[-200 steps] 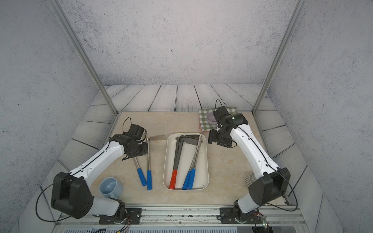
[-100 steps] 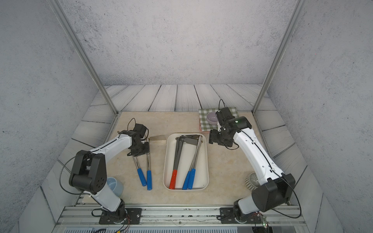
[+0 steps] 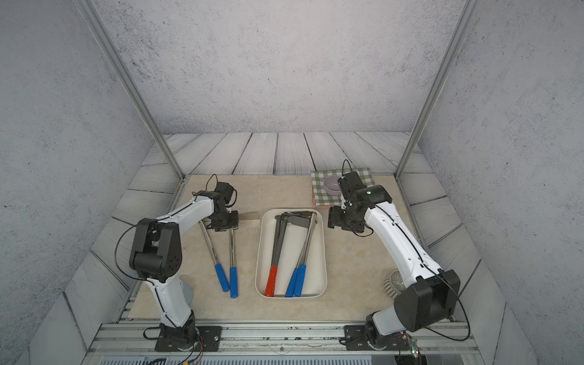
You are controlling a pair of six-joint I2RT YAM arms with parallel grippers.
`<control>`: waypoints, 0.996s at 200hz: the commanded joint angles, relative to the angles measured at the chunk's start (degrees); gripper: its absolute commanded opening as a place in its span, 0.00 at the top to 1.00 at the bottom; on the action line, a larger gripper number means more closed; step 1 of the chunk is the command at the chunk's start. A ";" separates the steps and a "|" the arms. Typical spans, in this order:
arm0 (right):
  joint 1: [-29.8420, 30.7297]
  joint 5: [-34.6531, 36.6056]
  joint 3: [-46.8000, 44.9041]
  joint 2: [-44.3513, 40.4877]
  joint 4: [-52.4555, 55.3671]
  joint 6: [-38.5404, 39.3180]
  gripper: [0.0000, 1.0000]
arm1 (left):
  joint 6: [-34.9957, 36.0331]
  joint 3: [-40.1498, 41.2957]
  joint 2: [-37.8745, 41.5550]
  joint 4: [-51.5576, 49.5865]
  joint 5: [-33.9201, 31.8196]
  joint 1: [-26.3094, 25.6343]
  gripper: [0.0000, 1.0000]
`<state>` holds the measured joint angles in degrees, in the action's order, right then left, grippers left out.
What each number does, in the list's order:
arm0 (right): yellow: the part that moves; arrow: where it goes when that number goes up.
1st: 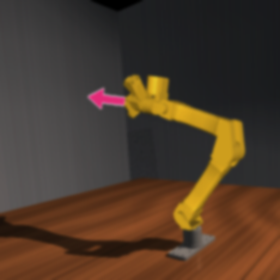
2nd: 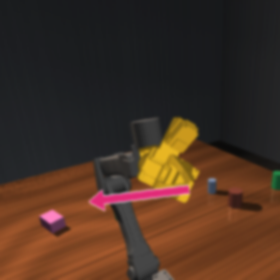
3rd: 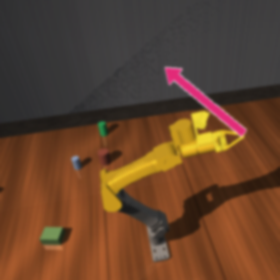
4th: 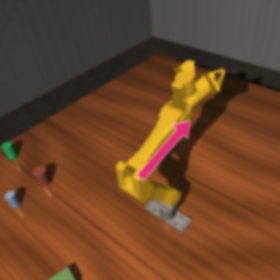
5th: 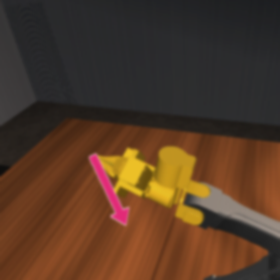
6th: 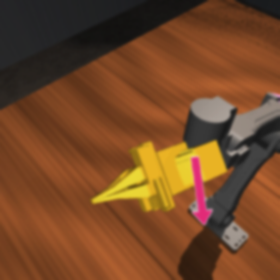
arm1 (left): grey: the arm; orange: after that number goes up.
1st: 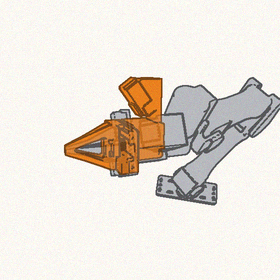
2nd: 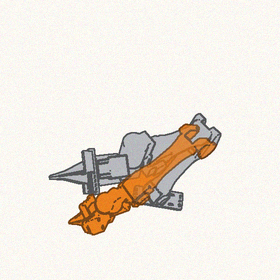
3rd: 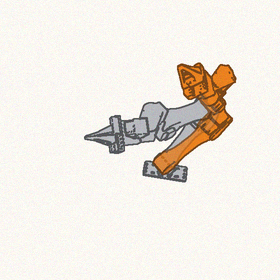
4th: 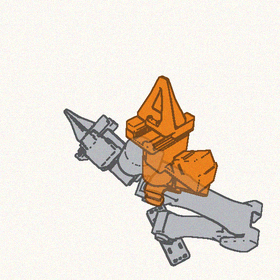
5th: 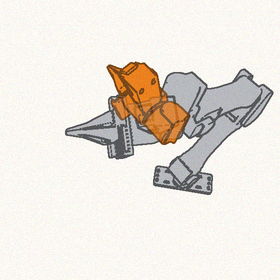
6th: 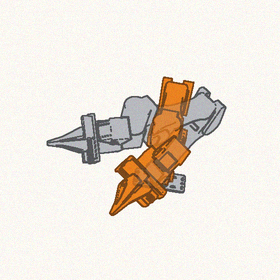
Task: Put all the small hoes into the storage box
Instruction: Pick up the hoe from the center of the board.
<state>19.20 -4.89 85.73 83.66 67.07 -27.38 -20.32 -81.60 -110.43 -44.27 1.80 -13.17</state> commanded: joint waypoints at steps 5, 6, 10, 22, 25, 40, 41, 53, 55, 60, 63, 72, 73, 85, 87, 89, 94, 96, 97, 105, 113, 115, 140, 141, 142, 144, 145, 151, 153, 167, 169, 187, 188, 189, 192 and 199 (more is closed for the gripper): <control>-0.33 -0.99 -0.76 0.10 0.08 0.91 0.28 | 1.08 -2.12 -2.77 -2.81 1.00 0.64 0.52; -0.32 -1.00 -0.80 0.10 0.08 0.92 0.28 | 1.03 -2.10 -2.86 -2.82 1.05 0.67 0.52; -0.45 -1.00 -0.91 0.04 0.07 0.92 0.28 | 0.94 -2.14 -3.14 -2.82 1.22 0.69 0.53; -0.48 -1.09 -1.32 -0.05 0.01 1.07 0.28 | 0.89 -2.11 -3.95 -2.83 1.45 0.86 0.53; -0.46 -1.09 -1.43 -0.16 0.00 1.08 0.28 | 0.83 -2.01 -4.06 -2.88 1.57 0.86 0.53; -0.54 -1.27 -1.79 -0.25 -0.10 1.16 0.28 | 0.69 -1.64 -4.56 -2.72 1.79 0.95 0.53; -0.51 -1.27 -1.79 -0.25 -0.10 1.17 0.28 | 0.66 -1.63 -4.59 -2.69 1.88 1.00 0.53; -0.52 -1.42 -2.26 -0.27 -0.33 1.18 0.28 | 0.63 -1.54 -5.04 -2.62 2.28 0.96 0.54; -0.56 -1.44 -2.27 -0.32 -0.39 1.18 0.28 | 0.63 -1.54 -5.12 -2.63 2.32 1.00 0.54; -0.56 -1.52 -2.33 -0.26 -0.36 1.13 0.28 | 0.71 -1.54 -5.34 -2.66 2.42 1.04 0.55; -0.57 -1.57 -2.36 -0.18 -0.36 1.18 0.28 | 0.72 -1.54 -5.46 -2.65 2.54 1.04 0.55; -0.57 -1.71 -2.45 -0.23 -0.46 1.27 0.28 | 0.80 -1.54 -5.82 -2.55 2.81 0.97 0.57; -0.57 -1.75 -2.43 -0.19 -0.45 1.27 0.28 | 0.80 -1.54 -5.88 -2.52 2.79 1.00 0.57; -0.61 -1.79 -2.59 -0.07 -0.53 1.27 0.28 | 0.92 -1.52 -6.27 -2.48 3.18 1.00 0.59; -0.62 -1.79 -2.59 -0.07 -0.53 1.27 0.28 | 0.97 -1.54 -6.33 -2.46 3.24 0.99 0.60; -0.69 -1.79 -2.61 -0.07 -0.53 1.27 0.28 | 0.98 -1.52 -6.36 -2.46 3.30 1.00 0.60; -0.64 -1.84 -2.62 -0.07 -0.60 1.27 0.28 | 0.98 -1.48 -6.45 -2.49 3.46 0.99 0.62; -0.70 -1.80 -2.71 -0.07 -0.55 1.32 0.28 | 0.98 -1.46 -6.50 -2.49 3.47 1.03 0.62; -0.63 -1.84 -2.69 -0.07 -0.59 1.29 0.28 | 0.98 -1.41 -6.53 -2.49 3.47 1.03 0.62; -0.70 -1.86 -2.71 -0.07 -0.54 1.27 0.28 | 1.02 -1.36 -6.64 -2.38 3.39 1.04 0.64; -0.66 -1.88 -2.89 -0.16 -0.61 1.23 0.28 | 1.07 -1.15 -6.77 -2.27 3.49 1.04 0.65; -0.66 -1.88 -2.93 -0.16 -0.66 1.26 0.28 | 1.07 -1.16 -6.80 -2.30 3.52 1.04 0.64; -0.77 -2.15 -3.07 -0.17 -0.71 1.23 0.29 | 1.16 -0.93 -7.16 -2.26 3.56 1.04 0.65; -0.76 -2.15 -3.05 -0.17 -0.71 1.21 0.29 | 1.16 -0.93 -7.21 -2.29 3.56 1.04 0.65; -0.79 -2.10 -3.08 -0.16 -0.71 1.20 0.29 | 1.16 -0.88 -7.23 -2.30 3.56 1.04 0.65; -0.78 -2.16 -3.06 -0.16 -0.71 1.19 0.29 | 1.16 -0.87 -7.29 -2.31 3.56 1.04 0.65; -0.76 -2.20 -3.09 -0.16 -0.71 1.19 0.29 | 1.16 -0.86 -7.27 -2.27 3.56 1.04 0.65; -0.84 -2.23 -3.14 -0.16 -0.86 1.22 0.29 | 1.16 -0.86 -7.34 -2.31 3.66 1.04 0.65; -0.83 -2.23 -3.15 -0.21 -0.81 1.19 0.29 | 1.16 -0.84 -7.38 -2.31 3.71 1.04 0.64; -0.88 -2.39 -3.17 -0.08 -0.80 1.16 0.29 | 1.16 -0.79 -7.52 -2.27 3.83 1.02 0.65; -0.89 -2.40 -3.20 -0.08 -0.80 1.13 0.29 | 1.16 -0.72 -7.58 -2.26 3.82 1.03 0.65; -0.88 -2.41 -3.22 -0.18 -0.93 1.18 0.29 | 1.24 -0.51 -7.82 -2.31 3.82 1.04 0.66; -0.86 -2.41 -3.21 -0.17 -0.91 1.18 0.29 | 1.24 -0.50 -7.85 -2.31 3.78 1.04 0.66; -0.89 -2.41 -3.21 -0.16 -0.90 1.18 0.29 | 1.24 -0.49 -7.90 -2.31 3.80 1.04 0.67; -0.91 -2.42 -3.20 -0.18 -0.89 1.18 0.29 | 1.24 -0.55 -7.92 -2.38 3.76 1.04 0.67; -0.92 -2.49 -3.25 -0.16 -0.89 1.23 0.29 | 1.33 -0.56 -7.95 -2.48 3.77 1.04 0.68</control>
<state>18.57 -6.96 83.13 83.66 65.93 -26.70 -19.46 -82.72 -117.05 -45.50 4.95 -12.49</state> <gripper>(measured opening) 0.714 0.332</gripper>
